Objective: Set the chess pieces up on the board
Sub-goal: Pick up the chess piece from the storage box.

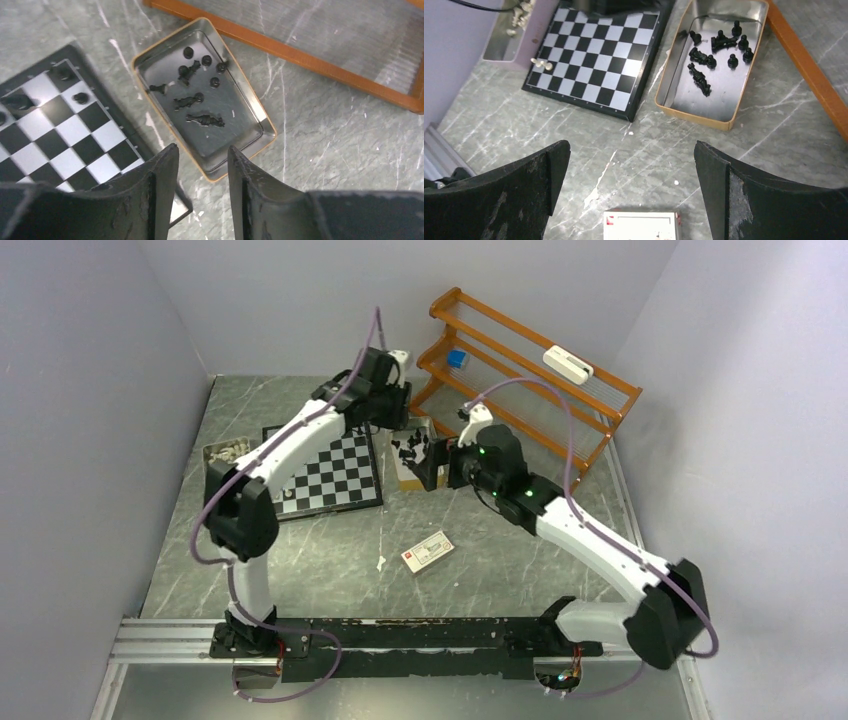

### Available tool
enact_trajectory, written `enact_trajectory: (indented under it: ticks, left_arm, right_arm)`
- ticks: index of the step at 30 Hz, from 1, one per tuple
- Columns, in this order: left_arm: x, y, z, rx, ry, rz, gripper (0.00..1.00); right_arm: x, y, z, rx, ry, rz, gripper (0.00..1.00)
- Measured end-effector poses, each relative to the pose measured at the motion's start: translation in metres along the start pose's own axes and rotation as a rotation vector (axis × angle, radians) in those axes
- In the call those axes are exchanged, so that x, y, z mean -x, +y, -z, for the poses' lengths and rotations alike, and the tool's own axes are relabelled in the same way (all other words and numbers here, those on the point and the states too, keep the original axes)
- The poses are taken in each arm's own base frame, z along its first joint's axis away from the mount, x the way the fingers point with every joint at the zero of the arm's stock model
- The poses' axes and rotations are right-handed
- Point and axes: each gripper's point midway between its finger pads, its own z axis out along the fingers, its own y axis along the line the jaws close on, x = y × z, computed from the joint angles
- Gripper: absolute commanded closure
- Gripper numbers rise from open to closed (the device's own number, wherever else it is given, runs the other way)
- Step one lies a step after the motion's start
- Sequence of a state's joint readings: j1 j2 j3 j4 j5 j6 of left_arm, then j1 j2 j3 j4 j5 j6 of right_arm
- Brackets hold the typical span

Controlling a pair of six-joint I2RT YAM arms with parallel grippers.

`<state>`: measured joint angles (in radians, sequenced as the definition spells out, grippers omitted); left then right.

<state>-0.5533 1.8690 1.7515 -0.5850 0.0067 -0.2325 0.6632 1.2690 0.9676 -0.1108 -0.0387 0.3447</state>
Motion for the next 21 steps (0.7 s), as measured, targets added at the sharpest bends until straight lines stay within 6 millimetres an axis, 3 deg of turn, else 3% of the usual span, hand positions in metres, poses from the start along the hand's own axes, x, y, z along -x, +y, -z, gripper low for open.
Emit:
enact_trajectory:
  ticks: [5, 8, 14, 21]
  left_arm:
    - [-0.023, -0.022, -0.046, -0.01, 0.07, -0.032, 0.6]
    - [-0.039, -0.022, -0.069, 0.011, 0.108, -0.043, 0.59]
    - [-0.068, -0.011, -0.099, 0.067, 0.168, -0.055, 0.62]
    - [-0.079, -0.005, -0.121, 0.087, 0.181, -0.057, 0.68]
  right_arm:
    - [0.012, 0.003, 0.036, 0.021, -0.102, 0.0, 0.0]
    - [0.016, 0.0, 0.05, 0.011, -0.159, 0.0, 0.0]
    - [0.01, -0.009, 0.061, -0.018, -0.192, -0.003, 0.0]
    - [0.013, -0.013, 0.064, -0.034, -0.223, -0.005, 0.0]
